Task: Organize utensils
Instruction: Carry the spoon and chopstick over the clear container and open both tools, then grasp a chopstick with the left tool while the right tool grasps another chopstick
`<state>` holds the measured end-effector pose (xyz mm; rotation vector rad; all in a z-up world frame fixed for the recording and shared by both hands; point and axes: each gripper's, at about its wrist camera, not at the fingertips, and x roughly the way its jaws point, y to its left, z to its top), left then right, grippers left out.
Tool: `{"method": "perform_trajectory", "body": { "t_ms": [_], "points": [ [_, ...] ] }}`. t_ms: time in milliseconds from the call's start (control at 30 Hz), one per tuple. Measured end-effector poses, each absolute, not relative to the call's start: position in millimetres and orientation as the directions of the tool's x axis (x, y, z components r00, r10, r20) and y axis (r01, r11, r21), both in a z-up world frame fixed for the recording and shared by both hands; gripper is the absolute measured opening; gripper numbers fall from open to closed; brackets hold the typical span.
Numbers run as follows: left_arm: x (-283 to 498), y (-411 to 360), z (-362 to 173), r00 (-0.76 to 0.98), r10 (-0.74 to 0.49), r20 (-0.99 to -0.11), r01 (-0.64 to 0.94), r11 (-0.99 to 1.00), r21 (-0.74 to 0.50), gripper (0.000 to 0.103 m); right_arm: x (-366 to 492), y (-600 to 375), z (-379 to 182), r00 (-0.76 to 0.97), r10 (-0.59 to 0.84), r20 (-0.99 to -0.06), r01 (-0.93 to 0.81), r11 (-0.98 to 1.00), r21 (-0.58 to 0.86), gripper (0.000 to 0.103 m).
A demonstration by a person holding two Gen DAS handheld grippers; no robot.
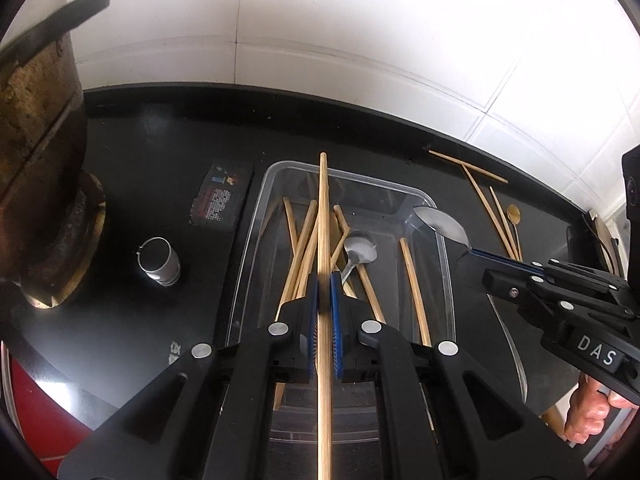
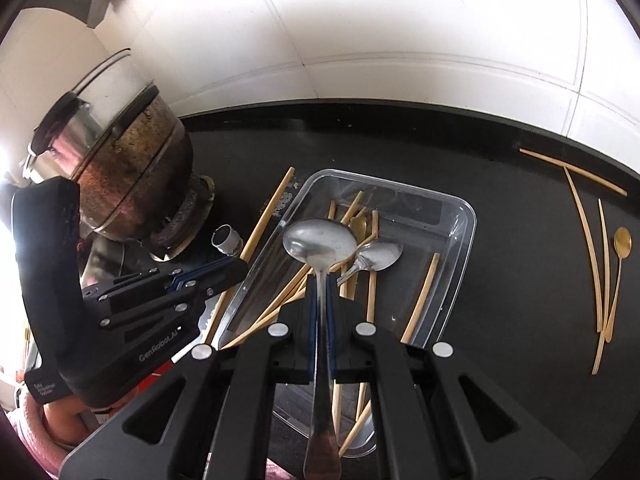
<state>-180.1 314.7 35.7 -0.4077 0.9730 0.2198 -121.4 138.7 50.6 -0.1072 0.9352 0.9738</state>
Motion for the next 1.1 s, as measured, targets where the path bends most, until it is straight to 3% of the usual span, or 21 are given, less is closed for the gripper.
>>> {"method": "perform_trajectory", "body": {
  "t_ms": [300, 433, 467, 500, 533, 567, 600, 633, 800, 1100],
  "points": [
    [-174.2, 317.4, 28.7, 0.537, -0.037, -0.843, -0.330, 0.910, -0.250, 0.005, -117.5, 138.8, 46.6, 0.237, 0.647, -0.725, -0.710, 0.624, 0.325, 0.005],
    [-170.8, 317.8, 23.8, 0.521, -0.044, -0.852, -0.330, 0.910, -0.249, 0.005, -109.7, 134.9, 48.8, 0.234, 0.682, -0.693, -0.667, 0.631, 0.396, 0.005],
    [-169.3, 318.7, 22.6, 0.514, -0.044, -0.857, -0.336, 0.908, -0.249, 0.013, -103.8, 131.1, 53.2, 0.257, 0.694, -0.672, -0.646, 0.641, 0.415, 0.005],
    [-167.1, 320.8, 21.2, 0.499, -0.037, -0.866, -0.348, 0.907, -0.239, 0.022, -98.9, 126.5, 57.9, 0.288, 0.694, -0.660, -0.632, 0.656, 0.413, 0.013],
    [-167.0, 322.7, 21.6, 0.494, -0.019, -0.869, -0.364, 0.904, -0.226, 0.063, -93.8, 118.7, 63.4, 0.323, 0.697, -0.640, -0.613, 0.670, 0.419, 0.052],
    [-168.1, 324.9, 23.5, 0.495, 0.019, -0.868, -0.393, 0.897, -0.205, 0.098, -90.5, 108.1, 68.7, 0.366, 0.705, -0.608, -0.587, 0.681, 0.437, 0.079],
    [-172.7, 327.2, 29.0, 0.525, 0.081, -0.847, -0.434, 0.882, -0.185, 0.096, -88.8, 92.1, 75.4, 0.444, 0.704, -0.555, -0.545, 0.704, 0.456, 0.095],
    [-174.5, 328.4, 33.0, 0.540, 0.113, -0.834, -0.453, 0.874, -0.175, 0.097, -86.7, 76.5, 82.0, 0.508, 0.691, -0.515, -0.505, 0.723, 0.471, 0.097],
    [-163.7, 322.1, 38.4, 0.537, 0.125, -0.834, -0.461, 0.872, -0.166, 0.097, -79.0, 33.1, 93.6, 0.607, 0.636, -0.476, -0.464, 0.770, 0.438, 0.097],
    [-123.6, 246.6, 47.2, 0.557, 0.127, -0.821, -0.370, 0.923, -0.108, 0.097, -60.4, -50.9, 85.9, 0.687, 0.500, -0.528, -0.334, 0.862, 0.382, 0.097]
  ]
}}
